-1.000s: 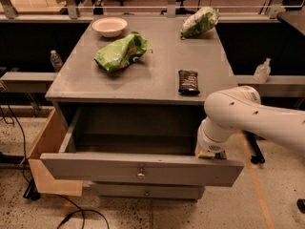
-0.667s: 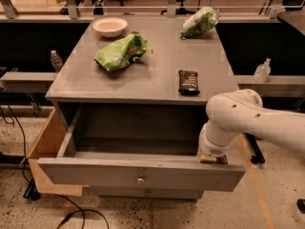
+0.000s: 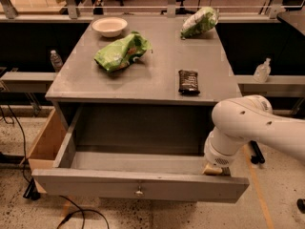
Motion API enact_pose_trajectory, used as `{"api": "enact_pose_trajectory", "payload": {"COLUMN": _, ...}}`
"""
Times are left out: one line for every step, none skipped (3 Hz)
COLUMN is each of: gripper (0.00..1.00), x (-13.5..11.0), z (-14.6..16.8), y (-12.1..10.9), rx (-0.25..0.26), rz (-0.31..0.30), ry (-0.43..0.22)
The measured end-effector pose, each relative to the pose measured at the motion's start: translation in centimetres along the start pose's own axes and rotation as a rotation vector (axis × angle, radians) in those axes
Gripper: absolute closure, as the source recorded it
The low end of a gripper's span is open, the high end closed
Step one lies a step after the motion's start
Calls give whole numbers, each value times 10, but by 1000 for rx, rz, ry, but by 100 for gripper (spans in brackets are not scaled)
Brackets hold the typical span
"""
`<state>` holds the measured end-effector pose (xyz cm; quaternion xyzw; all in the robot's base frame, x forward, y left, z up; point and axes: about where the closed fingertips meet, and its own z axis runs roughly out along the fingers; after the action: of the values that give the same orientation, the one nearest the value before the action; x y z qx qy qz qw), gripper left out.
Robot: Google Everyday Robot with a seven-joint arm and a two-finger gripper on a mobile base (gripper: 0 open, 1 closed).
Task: Open top drawer
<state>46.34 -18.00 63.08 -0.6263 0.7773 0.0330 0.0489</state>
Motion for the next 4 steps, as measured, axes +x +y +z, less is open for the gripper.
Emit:
{"api": "enact_pose_trajectory", "payload": {"gripper": 100, "x": 8, "z": -8, "y": 21, "rx": -14, "rz": 42, "ry": 1}}
{"api": "enact_pose_trajectory", "payload": {"gripper": 100, "x": 15, "z": -8, "y": 38, "rx": -30, "rz": 79, "ry": -6}}
{"api": "enact_pose_trajectory", "payload": {"gripper": 100, "x": 20, "z": -7, "y": 53, "rx": -43, "rz": 112, "ry": -15}}
{"api": "enact_pose_trajectory", "payload": {"gripper": 100, "x": 18, "z": -8, "y": 51, "rx": -29, "rz": 105, "ry": -31}}
